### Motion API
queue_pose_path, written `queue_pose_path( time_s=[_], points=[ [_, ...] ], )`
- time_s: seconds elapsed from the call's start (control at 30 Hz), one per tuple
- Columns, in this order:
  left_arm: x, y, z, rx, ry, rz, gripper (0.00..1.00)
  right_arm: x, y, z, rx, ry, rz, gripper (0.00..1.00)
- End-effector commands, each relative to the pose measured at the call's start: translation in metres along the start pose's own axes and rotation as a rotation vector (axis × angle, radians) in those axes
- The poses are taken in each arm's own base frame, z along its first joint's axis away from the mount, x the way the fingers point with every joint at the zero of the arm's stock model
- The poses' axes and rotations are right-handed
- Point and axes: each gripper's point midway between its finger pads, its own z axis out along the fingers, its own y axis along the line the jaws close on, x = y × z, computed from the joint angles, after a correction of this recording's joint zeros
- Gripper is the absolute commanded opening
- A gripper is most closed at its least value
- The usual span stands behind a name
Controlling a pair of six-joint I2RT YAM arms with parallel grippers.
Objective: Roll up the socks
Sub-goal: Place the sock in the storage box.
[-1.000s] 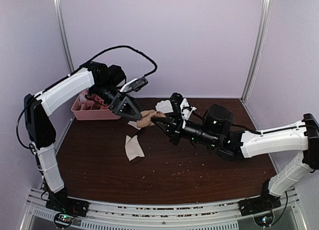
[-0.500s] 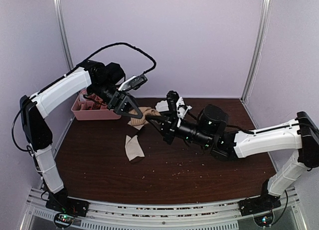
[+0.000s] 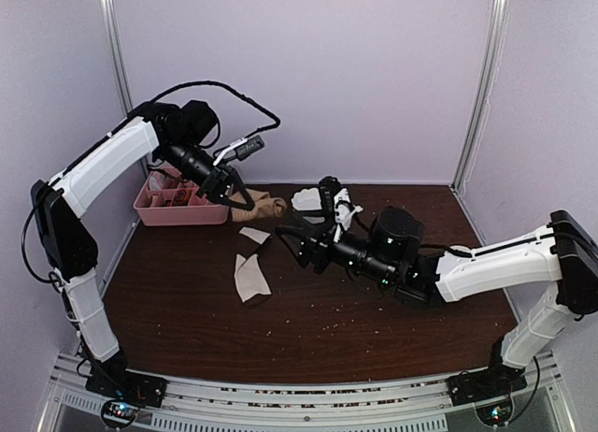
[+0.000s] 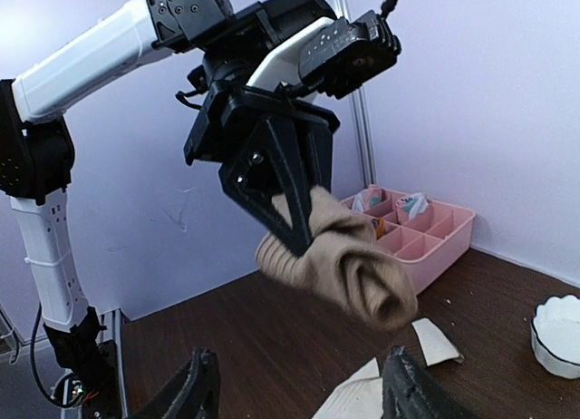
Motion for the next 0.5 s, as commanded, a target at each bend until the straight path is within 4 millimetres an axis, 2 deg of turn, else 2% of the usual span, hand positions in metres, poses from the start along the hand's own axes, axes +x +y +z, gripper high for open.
queue_pose_path(
  time_s=[0.0, 0.07, 0.13, 0.2, 0.37, 0.47],
  points=[
    [0.023, 0.143, -0.066, -0.543, 0.075, -0.155, 0.0, 0.001, -0.028, -0.018, 0.139, 0.034, 0.023, 0.61],
    [0.03, 0.189, -0.106, -0.689, 0.048, -0.244, 0.0, 0.007, -0.034, -0.024, 0.175, 0.066, 0.017, 0.6],
    [0.032, 0.227, -0.144, -0.81, -0.014, -0.303, 0.0, 0.014, -0.041, -0.03, 0.21, 0.088, 0.017, 0.58],
    [0.038, 0.255, -0.164, -0.909, -0.022, -0.316, 0.0, 0.02, -0.045, -0.035, 0.233, 0.103, 0.021, 0.56],
    [0.051, 0.306, -0.181, -1.074, 0.021, -0.319, 0.0, 0.036, -0.049, -0.04, 0.251, 0.151, 0.043, 0.52],
    [0.064, 0.328, -0.171, -1.077, 0.034, -0.33, 0.0, 0.048, -0.051, -0.043, 0.254, 0.168, 0.063, 0.5]
  ],
)
